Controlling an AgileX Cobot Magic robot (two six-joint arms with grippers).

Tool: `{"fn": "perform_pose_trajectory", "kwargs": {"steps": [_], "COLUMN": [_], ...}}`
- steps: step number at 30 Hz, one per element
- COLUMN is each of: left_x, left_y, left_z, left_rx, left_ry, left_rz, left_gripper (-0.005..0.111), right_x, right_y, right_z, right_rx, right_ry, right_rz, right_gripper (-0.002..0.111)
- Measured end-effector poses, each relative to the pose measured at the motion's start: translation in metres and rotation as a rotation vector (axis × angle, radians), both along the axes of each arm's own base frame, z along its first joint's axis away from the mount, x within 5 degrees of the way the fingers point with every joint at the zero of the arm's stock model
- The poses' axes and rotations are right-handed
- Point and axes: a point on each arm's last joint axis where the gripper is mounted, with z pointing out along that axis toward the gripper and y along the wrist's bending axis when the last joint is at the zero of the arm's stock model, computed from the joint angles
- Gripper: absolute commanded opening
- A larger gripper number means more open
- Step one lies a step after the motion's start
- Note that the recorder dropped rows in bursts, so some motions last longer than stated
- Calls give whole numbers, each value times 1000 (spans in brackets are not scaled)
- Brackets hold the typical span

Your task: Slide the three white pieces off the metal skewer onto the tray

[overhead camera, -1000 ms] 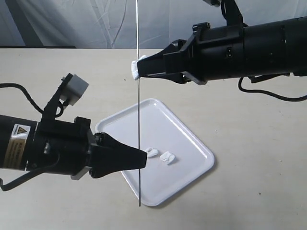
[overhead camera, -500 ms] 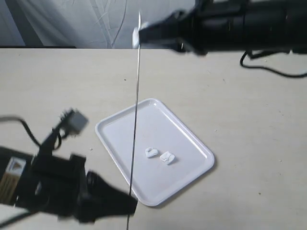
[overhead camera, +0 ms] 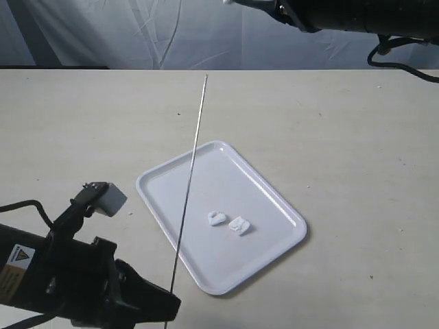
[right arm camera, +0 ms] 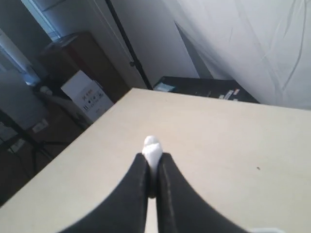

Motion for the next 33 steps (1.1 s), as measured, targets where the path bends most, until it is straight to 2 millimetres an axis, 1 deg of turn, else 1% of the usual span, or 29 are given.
{"fn": "perform_pose_trajectory", "kwargs": {"steps": [4, 7, 13, 16, 20, 24, 26, 28, 31, 33], "left_x": [8, 15, 30, 35, 39, 42, 44, 47, 51, 54], "left_y": [5, 10, 20, 20, 18, 20, 20, 20, 19, 18], "left_z": [2, 4, 2, 7, 12, 10, 6, 0, -8, -15], "left_rx": [41, 77, 168, 179, 182, 217, 249, 280, 323, 347], "left_ry": [-88, -159, -269, -321, -378, -433, -451, -454, -445, -429], "left_rz": [89, 166, 311, 321, 298, 277, 259, 246, 234, 220], "left_gripper": [0, 0, 0, 0, 0, 0, 0, 0, 0, 0], "right_x": [-2, -5, -5, 0, 4, 8, 9, 9, 7, 6], "right_y": [-2, -3, 0, 5, 11, 13, 14, 15, 20, 23], "right_z": [-12, -31, -95, -121, -148, -176, -186, -195, -204, -207], "right_rx": [-101, -155, -228, -220, -215, -237, -245, -254, -272, -280], "right_ry": [43, 125, 346, 454, 562, 649, 680, 707, 728, 723], "right_rz": [14, 25, 62, 82, 109, 110, 111, 113, 118, 121], "right_gripper": [-1, -1, -1, -1, -1, -1, 0, 5, 22, 31]}}
